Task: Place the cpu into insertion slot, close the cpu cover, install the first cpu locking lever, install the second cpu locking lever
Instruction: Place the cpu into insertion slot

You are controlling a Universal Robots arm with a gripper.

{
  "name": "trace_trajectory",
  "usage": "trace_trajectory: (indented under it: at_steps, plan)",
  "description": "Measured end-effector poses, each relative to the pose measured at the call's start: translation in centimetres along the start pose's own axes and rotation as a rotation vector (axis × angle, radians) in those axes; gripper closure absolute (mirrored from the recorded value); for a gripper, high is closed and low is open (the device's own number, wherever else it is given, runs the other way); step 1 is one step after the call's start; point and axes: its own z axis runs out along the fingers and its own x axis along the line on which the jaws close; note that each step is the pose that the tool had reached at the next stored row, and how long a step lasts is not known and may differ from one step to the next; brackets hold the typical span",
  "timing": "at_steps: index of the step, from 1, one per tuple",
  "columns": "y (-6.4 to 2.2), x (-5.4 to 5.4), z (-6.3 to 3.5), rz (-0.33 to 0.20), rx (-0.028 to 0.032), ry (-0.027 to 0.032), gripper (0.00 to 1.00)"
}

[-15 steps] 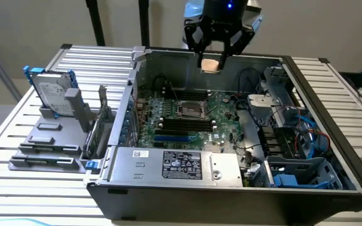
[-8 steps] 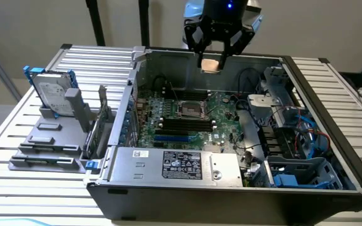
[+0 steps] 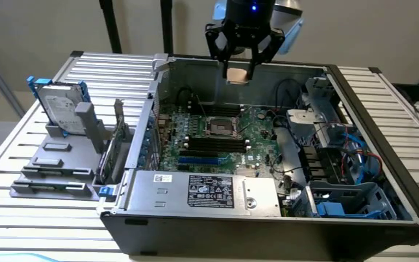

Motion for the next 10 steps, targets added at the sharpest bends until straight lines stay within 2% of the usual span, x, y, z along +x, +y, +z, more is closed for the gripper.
trace_trajectory:
  at_steps: [3, 8, 10]
  plan:
    - [1.04, 0.7, 0.48, -0.001, 0.0026, -0.0068, 0.46]
    - [3.01, 0.9, 1.34, -0.001, 0.0094, -0.0074, 0.46]
    - [3.13, 0.9, 1.69, 0.01, 0.0109, -0.0083, 0.46]
